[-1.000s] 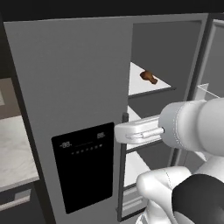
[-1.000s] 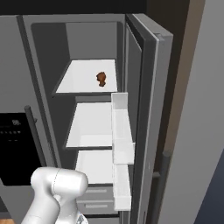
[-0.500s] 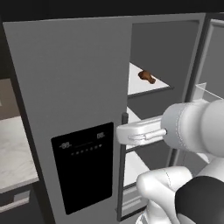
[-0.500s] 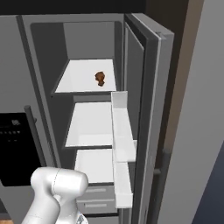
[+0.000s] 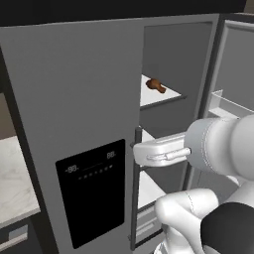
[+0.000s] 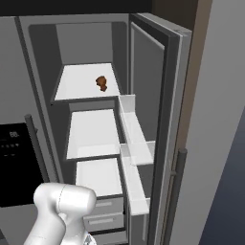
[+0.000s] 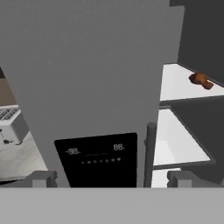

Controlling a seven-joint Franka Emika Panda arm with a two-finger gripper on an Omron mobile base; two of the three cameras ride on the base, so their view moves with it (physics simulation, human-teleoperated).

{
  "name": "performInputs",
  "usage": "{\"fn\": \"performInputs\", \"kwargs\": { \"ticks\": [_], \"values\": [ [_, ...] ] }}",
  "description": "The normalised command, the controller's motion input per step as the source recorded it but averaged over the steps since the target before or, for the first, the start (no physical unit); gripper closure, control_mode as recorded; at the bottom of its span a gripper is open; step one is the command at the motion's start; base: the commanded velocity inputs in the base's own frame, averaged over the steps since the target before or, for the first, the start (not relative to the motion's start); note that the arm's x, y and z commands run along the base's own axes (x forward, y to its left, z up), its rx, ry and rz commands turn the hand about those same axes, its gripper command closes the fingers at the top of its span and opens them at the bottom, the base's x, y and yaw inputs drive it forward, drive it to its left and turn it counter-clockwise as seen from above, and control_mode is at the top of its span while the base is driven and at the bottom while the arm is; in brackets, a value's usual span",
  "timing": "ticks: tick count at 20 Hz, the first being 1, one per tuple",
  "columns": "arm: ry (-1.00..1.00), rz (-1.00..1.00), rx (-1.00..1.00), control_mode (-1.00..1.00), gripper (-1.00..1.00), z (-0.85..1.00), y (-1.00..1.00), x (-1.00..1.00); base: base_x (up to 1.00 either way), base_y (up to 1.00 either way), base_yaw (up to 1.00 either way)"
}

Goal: Gather the cucumber and squash from the fridge and place them on a tray on the dining counter. Then gather the steak and chicken drumstick from the fridge and place them on the other tray.

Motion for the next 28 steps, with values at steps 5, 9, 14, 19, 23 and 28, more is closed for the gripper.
{"fn": "performInputs", "kwargs": {
  "ticks": [5,9,14,19,23,28],
  "values": [
    [0.0,0.0,0.0,1.0,-1.0,0.0,0.0,0.0,0.08,-0.17,-0.13],
    [0.02,0.0,0.09,-1.0,-1.0,0.05,-0.53,0.04,0.06,-0.09,-0.01],
    [0.05,0.0,0.1,-1.0,-1.0,0.09,-0.63,0.0,0.0,0.0,0.0],
    [0.1,0.0,0.03,-1.0,-1.0,0.07,-0.46,0.18,0.0,0.0,0.0],
    [0.0,0.0,0.0,-1.0,-1.0,0.05,-0.18,0.25,0.0,0.0,0.0],
    [0.0,0.0,-0.06,-1.0,-1.0,0.0,-0.02,0.38,0.0,0.0,0.0]
  ]
}}
